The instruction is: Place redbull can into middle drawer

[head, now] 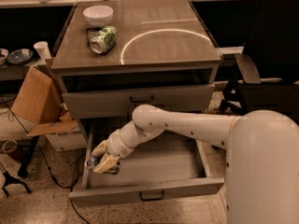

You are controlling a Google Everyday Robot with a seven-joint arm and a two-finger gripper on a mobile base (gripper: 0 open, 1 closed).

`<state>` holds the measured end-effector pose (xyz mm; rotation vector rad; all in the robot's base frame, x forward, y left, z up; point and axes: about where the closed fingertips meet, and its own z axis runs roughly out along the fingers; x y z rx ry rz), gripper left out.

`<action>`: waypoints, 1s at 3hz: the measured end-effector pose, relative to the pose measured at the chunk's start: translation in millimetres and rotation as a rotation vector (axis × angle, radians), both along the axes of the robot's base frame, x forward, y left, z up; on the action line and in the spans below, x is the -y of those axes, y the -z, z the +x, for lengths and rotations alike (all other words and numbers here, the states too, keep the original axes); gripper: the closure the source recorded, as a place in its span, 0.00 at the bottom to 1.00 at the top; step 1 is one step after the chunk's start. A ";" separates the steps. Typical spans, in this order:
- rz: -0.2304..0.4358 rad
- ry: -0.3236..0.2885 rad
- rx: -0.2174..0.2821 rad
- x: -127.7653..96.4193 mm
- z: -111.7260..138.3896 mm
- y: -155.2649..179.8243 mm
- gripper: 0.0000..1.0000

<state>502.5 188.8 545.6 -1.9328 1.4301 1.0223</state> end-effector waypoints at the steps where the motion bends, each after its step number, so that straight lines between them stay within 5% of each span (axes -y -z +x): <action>1: -0.001 0.011 0.009 3.5 -1.9 4.0 0.17; 2: -0.004 0.017 0.015 10.6 -3.9 8.2 0.00; 3: -0.004 0.017 0.015 10.6 -3.9 8.2 0.00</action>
Offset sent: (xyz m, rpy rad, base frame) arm -0.0031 -0.0248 -0.0122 -0.0107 -0.0273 -0.0327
